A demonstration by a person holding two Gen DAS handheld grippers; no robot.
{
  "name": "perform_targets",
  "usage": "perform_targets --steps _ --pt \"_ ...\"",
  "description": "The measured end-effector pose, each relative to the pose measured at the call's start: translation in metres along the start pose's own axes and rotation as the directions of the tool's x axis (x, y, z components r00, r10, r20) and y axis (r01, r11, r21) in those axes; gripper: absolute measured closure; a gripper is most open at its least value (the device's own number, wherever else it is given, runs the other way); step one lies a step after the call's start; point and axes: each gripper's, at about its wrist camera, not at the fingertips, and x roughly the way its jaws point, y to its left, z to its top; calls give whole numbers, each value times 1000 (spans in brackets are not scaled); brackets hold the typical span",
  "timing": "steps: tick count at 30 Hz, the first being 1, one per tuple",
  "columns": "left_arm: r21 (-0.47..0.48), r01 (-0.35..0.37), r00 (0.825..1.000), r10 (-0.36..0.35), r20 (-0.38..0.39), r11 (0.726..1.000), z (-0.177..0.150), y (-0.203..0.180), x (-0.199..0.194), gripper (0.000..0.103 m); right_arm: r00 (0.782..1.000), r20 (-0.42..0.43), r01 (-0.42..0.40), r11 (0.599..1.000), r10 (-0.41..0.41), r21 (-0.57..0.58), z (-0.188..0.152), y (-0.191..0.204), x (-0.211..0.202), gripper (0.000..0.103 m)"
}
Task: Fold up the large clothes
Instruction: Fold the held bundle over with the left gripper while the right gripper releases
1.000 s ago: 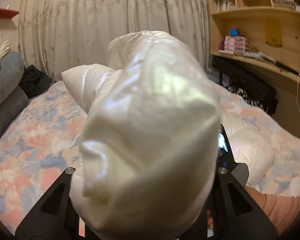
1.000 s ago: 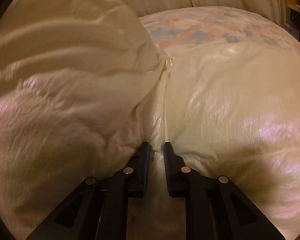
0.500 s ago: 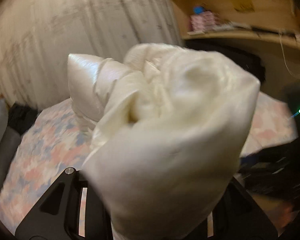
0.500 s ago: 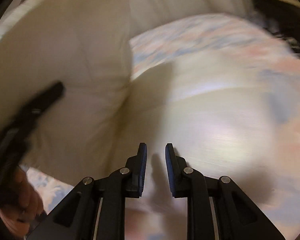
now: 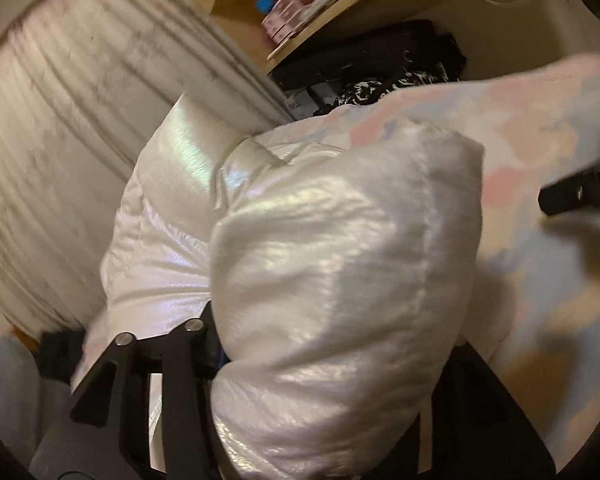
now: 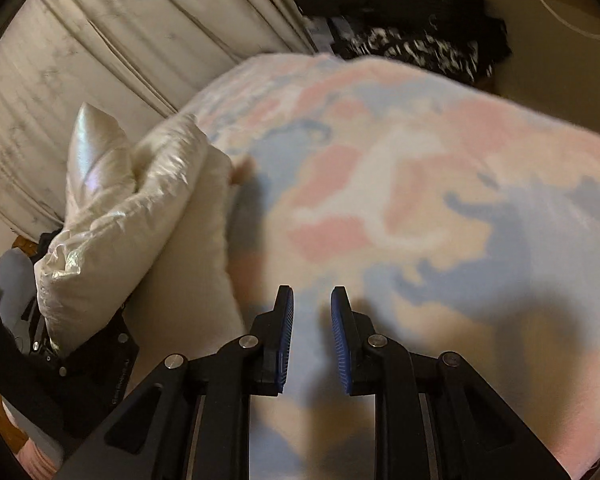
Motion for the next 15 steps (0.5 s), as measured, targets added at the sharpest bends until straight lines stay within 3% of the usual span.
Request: perform_targets --steps 4,6,7,9,13,15 --pt "-79 121 993 -120 15 989 4 34 0 42 1000 2 -18 999 19 -48 -2 6 3 81" --pt "-130 209 978 -209 13 969 5 52 -2 32 999 23 -28 997 29 -73 0 9 -3 59" --pt "-146 239 971 -240 12 960 7 62 -2 27 999 35 -34 996 37 -83 8 16 -1 53" --pt "-194 329 943 -333 15 924 7 84 -4 25 996 61 -51 993 57 -106 14 30 -10 39" --pt "-293 465 878 -479 29 835 5 119 -12 25 989 75 -114 980 128 -166 32 67 -41 37" --pt "-353 527 835 -549 45 773 1 140 -18 25 984 80 -140 969 159 -204 42 89 -50 28"
